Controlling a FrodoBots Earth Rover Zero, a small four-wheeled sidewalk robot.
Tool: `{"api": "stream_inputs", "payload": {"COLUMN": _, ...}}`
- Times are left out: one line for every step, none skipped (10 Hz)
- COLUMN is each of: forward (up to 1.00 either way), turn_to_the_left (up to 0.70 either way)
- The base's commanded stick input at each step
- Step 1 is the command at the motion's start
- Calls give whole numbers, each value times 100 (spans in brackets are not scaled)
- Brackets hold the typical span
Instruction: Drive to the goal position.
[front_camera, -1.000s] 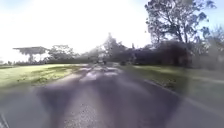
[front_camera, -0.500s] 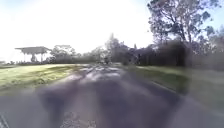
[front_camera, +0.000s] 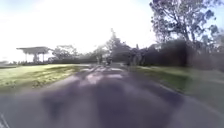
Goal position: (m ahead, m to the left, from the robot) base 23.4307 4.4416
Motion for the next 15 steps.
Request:
{"api": "stream_inputs", "payload": {"forward": 70, "turn_to_the_left": 0}}
{"api": "stream_inputs", "payload": {"forward": 70, "turn_to_the_left": 0}}
{"api": "stream_inputs", "payload": {"forward": 70, "turn_to_the_left": 0}}
{"api": "stream_inputs", "payload": {"forward": 70, "turn_to_the_left": 0}}
{"api": "stream_inputs", "payload": {"forward": 70, "turn_to_the_left": 0}}
{"api": "stream_inputs", "payload": {"forward": 70, "turn_to_the_left": 0}}
{"api": "stream_inputs", "payload": {"forward": 70, "turn_to_the_left": 0}}
{"api": "stream_inputs", "payload": {"forward": 70, "turn_to_the_left": 0}}
{"api": "stream_inputs", "payload": {"forward": 70, "turn_to_the_left": 0}}
{"api": "stream_inputs", "payload": {"forward": 70, "turn_to_the_left": 0}}
{"api": "stream_inputs", "payload": {"forward": 70, "turn_to_the_left": 0}}
{"api": "stream_inputs", "payload": {"forward": 70, "turn_to_the_left": 0}}
{"api": "stream_inputs", "payload": {"forward": 70, "turn_to_the_left": 0}}
{"api": "stream_inputs", "payload": {"forward": 70, "turn_to_the_left": 0}}
{"api": "stream_inputs", "payload": {"forward": 70, "turn_to_the_left": 0}}
